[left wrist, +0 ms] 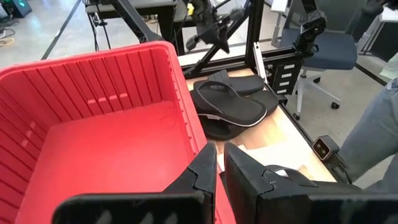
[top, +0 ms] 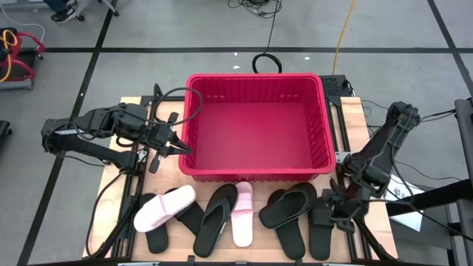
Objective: Pick and place slides into bin
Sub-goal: Put the right black slipper into the red bin
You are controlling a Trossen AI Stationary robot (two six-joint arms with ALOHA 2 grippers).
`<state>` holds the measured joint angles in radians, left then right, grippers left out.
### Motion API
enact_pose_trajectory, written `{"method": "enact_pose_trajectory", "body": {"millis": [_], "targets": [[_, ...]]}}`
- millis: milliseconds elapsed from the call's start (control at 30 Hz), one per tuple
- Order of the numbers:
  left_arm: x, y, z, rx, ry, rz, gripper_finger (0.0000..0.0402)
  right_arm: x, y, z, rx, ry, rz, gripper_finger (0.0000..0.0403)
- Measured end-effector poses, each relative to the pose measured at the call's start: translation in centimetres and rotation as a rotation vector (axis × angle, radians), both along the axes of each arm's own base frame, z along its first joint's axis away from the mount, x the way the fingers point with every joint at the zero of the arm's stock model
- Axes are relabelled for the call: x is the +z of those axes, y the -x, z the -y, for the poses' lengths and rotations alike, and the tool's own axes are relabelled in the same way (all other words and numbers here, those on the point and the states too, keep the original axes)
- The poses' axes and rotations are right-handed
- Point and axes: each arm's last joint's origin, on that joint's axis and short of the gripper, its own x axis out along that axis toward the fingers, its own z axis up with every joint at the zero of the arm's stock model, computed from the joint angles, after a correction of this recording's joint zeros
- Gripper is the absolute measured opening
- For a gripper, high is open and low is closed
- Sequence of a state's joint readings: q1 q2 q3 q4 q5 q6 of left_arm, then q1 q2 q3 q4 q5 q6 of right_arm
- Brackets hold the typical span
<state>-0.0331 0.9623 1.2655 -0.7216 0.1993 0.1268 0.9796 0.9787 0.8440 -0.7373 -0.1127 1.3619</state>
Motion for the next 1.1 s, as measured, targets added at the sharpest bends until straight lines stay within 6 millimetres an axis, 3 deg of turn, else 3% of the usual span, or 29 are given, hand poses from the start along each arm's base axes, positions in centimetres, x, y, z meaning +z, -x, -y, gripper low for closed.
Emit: {"method": "enact_pose_trajectory", "body": {"millis": [167,367,733,1100], "targets": [[-0.1,0.1,0.0,0.000,0.000,-0.009,0.0031,0.4,1.2,-1.2,-0.015,-0.091,-0.069,0.0000],[-0.1,0.0,0.0,0.000,0.000,-0.010,0.0031,1.2,0.9,-1.7,-0.055,-0.167,-0.062,0.0000],[-0.1,0.0,0.0,0.000,-0.001,-0.010,0.0031,6.0,-0.5,-1.1,-0.070,-0.023,0.088,0.0000],[-0.1,0.0,0.0,-0.024,-0.053,0.003,0.0031,4.7,-5.0,-0.6,0.159,0.180,0.275,0.0000]]}}
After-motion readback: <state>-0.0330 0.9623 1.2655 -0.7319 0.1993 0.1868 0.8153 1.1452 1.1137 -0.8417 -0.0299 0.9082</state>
